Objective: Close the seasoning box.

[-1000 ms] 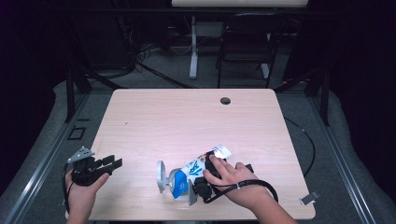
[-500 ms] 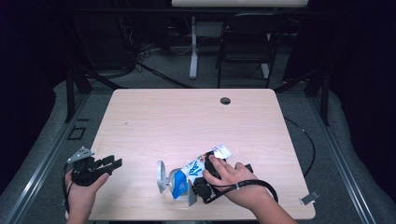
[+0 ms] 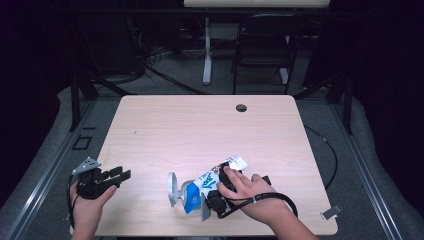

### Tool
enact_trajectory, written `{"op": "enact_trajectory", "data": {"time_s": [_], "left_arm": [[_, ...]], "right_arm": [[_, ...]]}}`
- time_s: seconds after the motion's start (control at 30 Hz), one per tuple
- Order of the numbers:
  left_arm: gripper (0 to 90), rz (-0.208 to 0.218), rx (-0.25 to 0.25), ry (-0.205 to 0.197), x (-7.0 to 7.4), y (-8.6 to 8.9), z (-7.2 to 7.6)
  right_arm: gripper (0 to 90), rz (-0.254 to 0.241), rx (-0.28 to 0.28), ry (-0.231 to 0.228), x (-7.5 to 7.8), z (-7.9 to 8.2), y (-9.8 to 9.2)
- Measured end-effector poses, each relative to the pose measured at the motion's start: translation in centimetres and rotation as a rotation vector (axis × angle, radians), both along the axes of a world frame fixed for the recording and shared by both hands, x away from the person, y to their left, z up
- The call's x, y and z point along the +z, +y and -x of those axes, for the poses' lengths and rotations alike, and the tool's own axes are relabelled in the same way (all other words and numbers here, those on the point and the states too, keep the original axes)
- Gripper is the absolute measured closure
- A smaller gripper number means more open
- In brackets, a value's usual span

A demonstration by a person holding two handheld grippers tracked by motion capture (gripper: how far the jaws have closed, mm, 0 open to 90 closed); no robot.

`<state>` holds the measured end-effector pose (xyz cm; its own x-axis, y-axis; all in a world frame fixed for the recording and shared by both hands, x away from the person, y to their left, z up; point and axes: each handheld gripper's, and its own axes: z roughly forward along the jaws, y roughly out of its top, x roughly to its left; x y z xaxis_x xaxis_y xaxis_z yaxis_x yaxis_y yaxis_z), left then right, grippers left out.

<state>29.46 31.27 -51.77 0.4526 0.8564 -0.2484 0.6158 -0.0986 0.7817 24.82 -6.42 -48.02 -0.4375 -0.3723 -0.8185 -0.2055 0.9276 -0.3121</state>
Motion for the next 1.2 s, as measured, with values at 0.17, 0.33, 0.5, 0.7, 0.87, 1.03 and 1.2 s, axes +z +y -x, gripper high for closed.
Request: {"op": "enact_trajectory", "data": {"time_s": [0.17, 0.33, 0.5, 0.7, 0.87, 1.03, 1.2], "left_arm": [[56.2, 0.000, 0.000, 0.000, 0.01, -0.01, 0.00], [56.3, 0.001, 0.001, 0.000, -0.01, -0.01, -0.01], [56.3, 0.000, 0.000, 0.001, -0.01, -0.01, -0.01], [56.2, -0.002, 0.000, 0.001, -0.05, 0.05, -0.03], [56.2, 0.000, 0.002, 0.001, -0.09, 0.04, -0.05], [56.2, 0.000, 0.002, 0.000, -0.08, 0.06, -0.04], [56.3, 0.000, 0.003, 0.002, -0.10, 0.05, -0.04]], "right_arm": [[52.8, 0.000, 0.001, -0.001, -0.01, 0.00, -0.01], [53.0, 0.005, 0.000, -0.006, 0.01, 0.04, 0.01], [53.4, 0.004, 0.003, -0.010, -0.02, 0.07, 0.00], [53.8, 0.004, 0.010, -0.014, -0.06, 0.10, 0.01], [54.8, 0.017, 0.006, -0.023, 0.06, 0.21, 0.09], [55.1, 0.004, 0.009, -0.015, -0.03, 0.15, 0.04], [55.2, -0.001, 0.010, -0.011, -0.08, 0.12, 0.00]]}}
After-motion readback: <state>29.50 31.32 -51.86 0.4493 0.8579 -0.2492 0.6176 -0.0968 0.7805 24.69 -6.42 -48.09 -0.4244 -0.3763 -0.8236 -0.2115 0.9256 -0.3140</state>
